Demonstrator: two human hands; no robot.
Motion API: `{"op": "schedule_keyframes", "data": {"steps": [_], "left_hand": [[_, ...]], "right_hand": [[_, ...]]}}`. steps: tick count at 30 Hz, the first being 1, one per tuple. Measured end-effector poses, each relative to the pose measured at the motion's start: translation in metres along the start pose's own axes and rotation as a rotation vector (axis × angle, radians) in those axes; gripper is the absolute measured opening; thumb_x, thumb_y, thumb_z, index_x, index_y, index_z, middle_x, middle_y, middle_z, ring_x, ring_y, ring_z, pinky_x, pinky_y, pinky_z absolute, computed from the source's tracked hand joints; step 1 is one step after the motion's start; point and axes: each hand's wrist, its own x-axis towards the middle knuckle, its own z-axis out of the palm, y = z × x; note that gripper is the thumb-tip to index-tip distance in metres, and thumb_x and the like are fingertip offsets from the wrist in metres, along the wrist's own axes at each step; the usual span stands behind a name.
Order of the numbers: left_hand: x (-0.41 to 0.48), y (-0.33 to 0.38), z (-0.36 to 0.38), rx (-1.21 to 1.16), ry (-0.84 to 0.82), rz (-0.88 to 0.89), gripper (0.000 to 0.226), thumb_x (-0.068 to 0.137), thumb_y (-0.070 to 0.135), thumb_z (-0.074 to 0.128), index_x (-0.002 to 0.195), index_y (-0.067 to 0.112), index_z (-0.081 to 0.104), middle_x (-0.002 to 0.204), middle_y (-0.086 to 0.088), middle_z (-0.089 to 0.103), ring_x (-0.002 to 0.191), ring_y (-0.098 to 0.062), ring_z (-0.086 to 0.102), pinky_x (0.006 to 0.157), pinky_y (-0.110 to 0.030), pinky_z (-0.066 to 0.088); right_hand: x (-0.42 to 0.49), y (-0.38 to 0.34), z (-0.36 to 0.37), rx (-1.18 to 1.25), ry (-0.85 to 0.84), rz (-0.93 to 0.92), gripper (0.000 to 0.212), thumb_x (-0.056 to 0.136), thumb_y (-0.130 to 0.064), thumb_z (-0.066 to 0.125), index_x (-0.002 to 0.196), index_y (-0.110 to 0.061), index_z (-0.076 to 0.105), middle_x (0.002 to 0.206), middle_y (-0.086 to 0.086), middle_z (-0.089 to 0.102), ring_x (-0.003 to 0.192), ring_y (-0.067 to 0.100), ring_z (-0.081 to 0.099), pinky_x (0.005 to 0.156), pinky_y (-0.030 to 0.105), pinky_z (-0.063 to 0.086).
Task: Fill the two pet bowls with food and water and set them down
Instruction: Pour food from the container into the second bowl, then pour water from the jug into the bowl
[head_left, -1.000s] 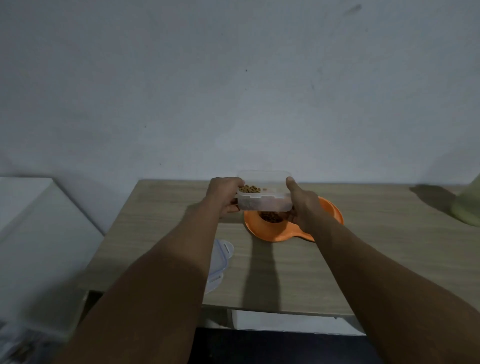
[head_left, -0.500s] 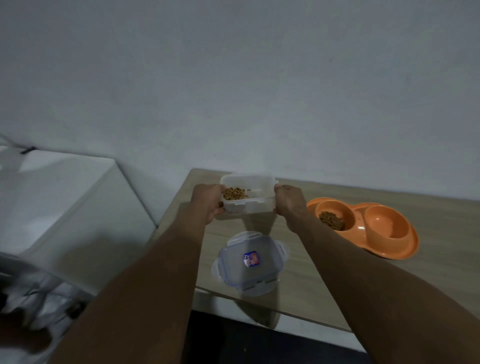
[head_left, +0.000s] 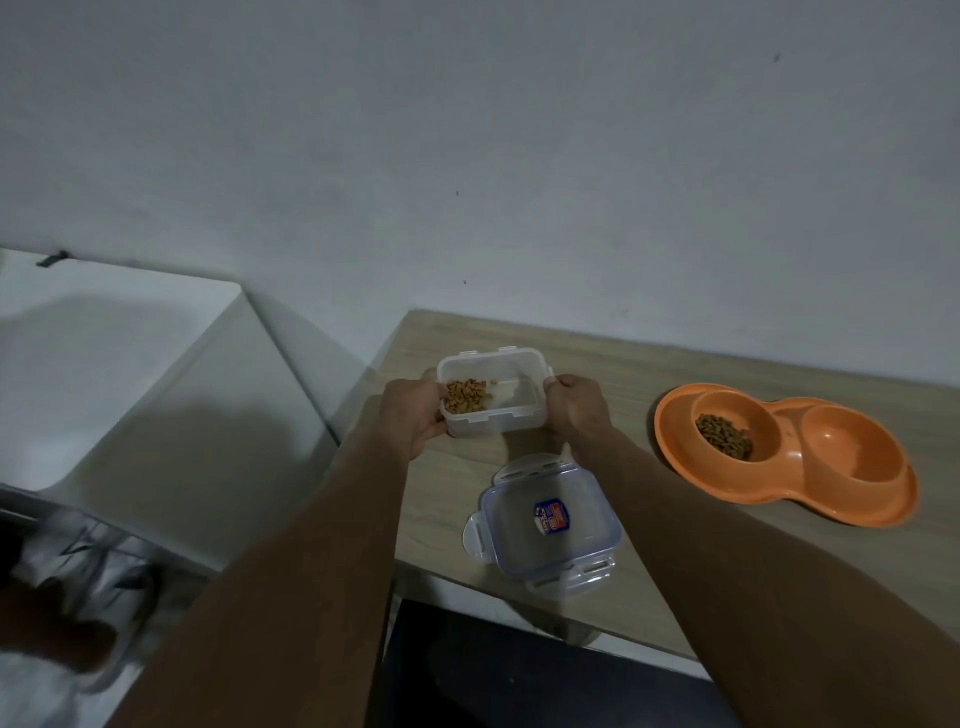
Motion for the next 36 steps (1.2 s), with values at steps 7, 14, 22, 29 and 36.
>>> {"op": "schedule_keyframes", "data": {"steps": [7,14,22,29,36], "left_hand": [[-0.001,0.015,0.007,0.384,0.287,0.095,0.027,0.088,0.009,0.053,0.108,-0.006,0.062,0.107,-0.02,0.065,0.099,-0.037,0.064,0.08,-0.039,0.055],[-0.034,0.063,0.053,0.525,0.401,0.286,0.023,0.091,0.007,0.052,0.103,-0.007,0.066,0.107,-0.023,0.068,0.1,-0.037,0.066,0.077,-0.037,0.054],[-0.106,0.075,0.182,0.517,0.121,0.454,0.026,0.09,0.011,0.052,0.107,-0.002,0.067,0.113,-0.021,0.067,0.104,-0.038,0.064,0.087,-0.038,0.053],[-0.193,0.047,0.316,0.58,-0.138,0.552,0.016,0.089,0.01,0.051,0.074,0.005,0.054,0.099,-0.017,0.069,0.091,-0.034,0.067,0.068,-0.031,0.049],[-0.258,-0.001,0.445,0.587,-0.246,0.627,0.031,0.088,0.013,0.05,0.058,0.012,0.041,0.09,-0.019,0.068,0.079,-0.034,0.065,0.064,-0.03,0.045]], "right_hand": [[0.003,-0.002,-0.007,-0.017,0.025,-0.009,0.034,0.096,-0.03,0.052,0.112,-0.005,0.07,0.112,0.018,0.07,0.107,0.036,0.063,0.096,0.047,0.051],[-0.006,-0.011,-0.076,-0.014,0.182,-0.077,0.044,0.095,-0.033,0.053,0.055,-0.015,0.049,0.076,0.014,0.056,0.077,0.027,0.053,0.08,0.042,0.05],[-0.046,0.008,-0.226,0.072,0.467,-0.038,0.045,0.097,-0.029,0.049,0.056,-0.01,0.045,0.064,0.011,0.05,0.073,0.031,0.054,0.074,0.039,0.047],[-0.083,0.074,-0.366,0.177,0.729,0.062,0.042,0.093,-0.032,0.05,0.056,-0.012,0.048,0.07,0.012,0.054,0.083,0.039,0.059,0.089,0.049,0.053],[-0.093,0.153,-0.504,0.178,0.824,0.118,0.04,0.098,-0.029,0.047,0.086,0.004,0.066,0.074,0.014,0.058,0.082,0.034,0.058,0.081,0.045,0.052]]}}
